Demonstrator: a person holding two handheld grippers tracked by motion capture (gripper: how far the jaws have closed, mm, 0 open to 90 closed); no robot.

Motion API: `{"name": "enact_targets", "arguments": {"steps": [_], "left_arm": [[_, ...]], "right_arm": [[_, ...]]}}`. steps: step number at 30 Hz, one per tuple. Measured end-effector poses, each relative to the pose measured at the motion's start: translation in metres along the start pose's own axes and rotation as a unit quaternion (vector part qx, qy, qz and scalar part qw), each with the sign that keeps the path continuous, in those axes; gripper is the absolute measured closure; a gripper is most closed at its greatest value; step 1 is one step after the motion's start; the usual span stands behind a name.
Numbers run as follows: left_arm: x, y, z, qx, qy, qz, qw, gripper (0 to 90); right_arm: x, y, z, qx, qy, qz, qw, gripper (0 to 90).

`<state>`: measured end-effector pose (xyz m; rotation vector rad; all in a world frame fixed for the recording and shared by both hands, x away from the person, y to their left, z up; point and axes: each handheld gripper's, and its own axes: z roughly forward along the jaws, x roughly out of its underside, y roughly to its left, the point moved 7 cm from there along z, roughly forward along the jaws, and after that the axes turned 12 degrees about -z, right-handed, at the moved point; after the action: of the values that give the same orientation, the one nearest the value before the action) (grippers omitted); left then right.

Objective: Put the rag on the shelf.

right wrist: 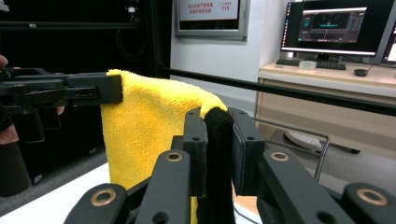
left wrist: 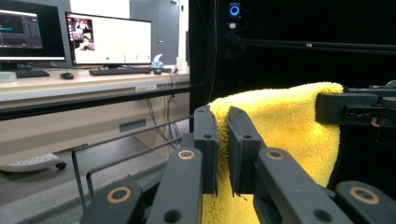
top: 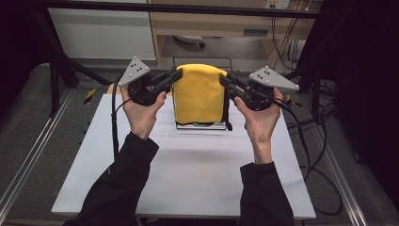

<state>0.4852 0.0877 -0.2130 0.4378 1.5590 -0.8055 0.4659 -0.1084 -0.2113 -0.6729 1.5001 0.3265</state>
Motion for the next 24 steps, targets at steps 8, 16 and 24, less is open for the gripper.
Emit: {"name": "enact_targets", "arguments": {"steps": [8,16,24], "left_arm": [[-0.017,-0.003,0.004,0.003,-0.018,0.008,0.9998,83.4],[-0.029,-0.003,0.01,0.0,-0.036,0.013,0.9993,83.4],[-0.046,-0.006,0.015,0.001,-0.046,0.024,0.9987,83.4]], "right_arm": [[-0.018,-0.009,0.001,0.008,-0.016,-0.002,0.9998,78.8],[-0.029,-0.015,0.004,0.017,-0.036,-0.005,0.9992,78.9],[-0.043,-0.024,0.007,0.022,-0.048,-0.005,0.9986,78.9]]}}
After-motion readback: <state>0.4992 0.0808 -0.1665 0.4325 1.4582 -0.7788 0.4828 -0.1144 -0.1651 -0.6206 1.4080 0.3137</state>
